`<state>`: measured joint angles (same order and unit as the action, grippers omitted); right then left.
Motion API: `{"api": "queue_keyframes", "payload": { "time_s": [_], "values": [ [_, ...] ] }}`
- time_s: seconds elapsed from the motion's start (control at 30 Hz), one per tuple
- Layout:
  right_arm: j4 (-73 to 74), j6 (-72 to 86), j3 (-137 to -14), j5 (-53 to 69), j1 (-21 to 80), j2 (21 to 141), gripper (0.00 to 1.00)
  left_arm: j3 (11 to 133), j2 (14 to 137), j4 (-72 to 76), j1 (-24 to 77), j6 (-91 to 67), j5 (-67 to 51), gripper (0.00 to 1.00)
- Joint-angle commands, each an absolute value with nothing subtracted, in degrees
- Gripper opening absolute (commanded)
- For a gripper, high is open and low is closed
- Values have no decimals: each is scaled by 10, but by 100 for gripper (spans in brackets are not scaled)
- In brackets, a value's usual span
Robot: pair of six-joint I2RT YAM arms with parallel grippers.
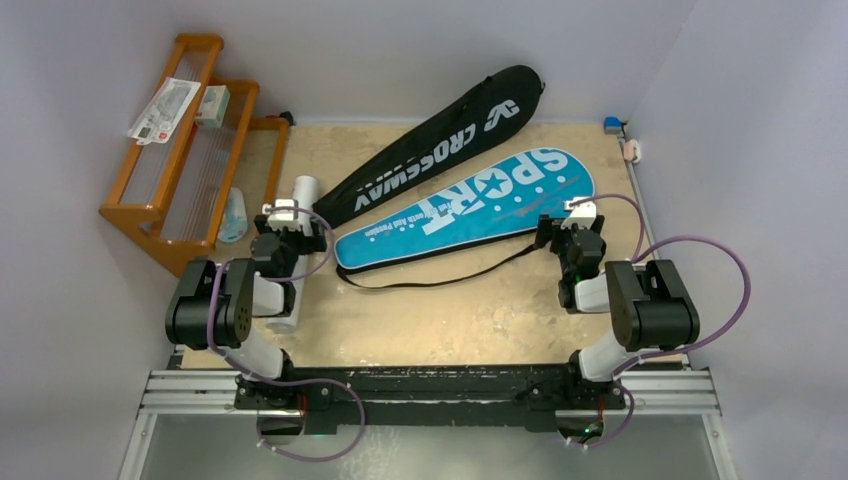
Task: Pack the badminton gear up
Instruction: Reset both arms
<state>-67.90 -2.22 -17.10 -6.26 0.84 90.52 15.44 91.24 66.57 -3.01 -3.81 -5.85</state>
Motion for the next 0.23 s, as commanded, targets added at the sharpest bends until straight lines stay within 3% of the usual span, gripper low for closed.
{"api": "queue_keyframes", "payload": {
  "time_s": [0.0,0.2],
  "values": [
    [-698,-32,-178,-58,9,902,99,167,916,676,-33,-38,-74,97],
    [-698,-31,-178,-58,9,902,99,169,916,671,-33,-41,-64,97]
  ]
}}
